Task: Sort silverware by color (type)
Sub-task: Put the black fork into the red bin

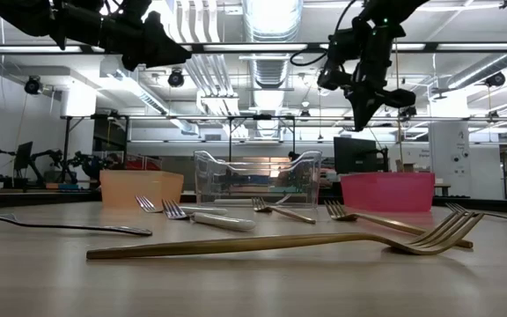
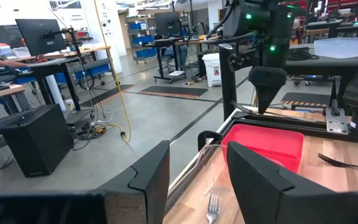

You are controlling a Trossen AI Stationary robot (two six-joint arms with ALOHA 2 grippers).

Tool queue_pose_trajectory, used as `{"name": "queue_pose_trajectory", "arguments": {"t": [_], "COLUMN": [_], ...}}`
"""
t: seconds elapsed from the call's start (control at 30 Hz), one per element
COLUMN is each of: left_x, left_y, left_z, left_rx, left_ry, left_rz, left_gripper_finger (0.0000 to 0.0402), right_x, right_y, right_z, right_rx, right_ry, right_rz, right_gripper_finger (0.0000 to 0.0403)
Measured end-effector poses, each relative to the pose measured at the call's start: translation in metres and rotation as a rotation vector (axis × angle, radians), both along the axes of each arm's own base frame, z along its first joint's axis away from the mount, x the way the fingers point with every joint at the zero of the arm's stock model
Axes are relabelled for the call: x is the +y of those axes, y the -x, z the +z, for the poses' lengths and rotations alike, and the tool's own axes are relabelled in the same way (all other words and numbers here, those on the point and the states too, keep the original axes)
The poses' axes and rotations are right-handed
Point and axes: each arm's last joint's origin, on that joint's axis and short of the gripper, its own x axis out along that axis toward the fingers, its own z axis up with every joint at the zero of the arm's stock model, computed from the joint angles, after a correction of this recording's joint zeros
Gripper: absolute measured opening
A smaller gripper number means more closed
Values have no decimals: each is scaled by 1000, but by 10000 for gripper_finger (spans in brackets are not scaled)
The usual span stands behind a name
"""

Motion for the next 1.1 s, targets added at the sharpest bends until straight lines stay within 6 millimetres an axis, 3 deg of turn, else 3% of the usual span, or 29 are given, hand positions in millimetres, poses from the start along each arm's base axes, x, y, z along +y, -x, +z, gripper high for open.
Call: {"name": "queue_pose_trajectory", "arguments": {"t": [0.17, 0.57, 1.1], "left_x": [0, 0, 0], "left_y": [0, 0, 0], "left_z": [0, 0, 0], "left_rx": [0, 5, 5], "left_ry": [0, -9, -9], "left_rz": [0, 0, 0], "left_gripper_finger": [142, 142, 142], "right_x": [-14, -39, -37], "right_y": [-2, -7, 0], "right_z": [-5, -39, -53], "right_rx": [-33, 24, 123], "right_ry": [33, -28, -165], "right_rz": [-8, 37, 42], "right_gripper_finger": [9, 9, 9]}}
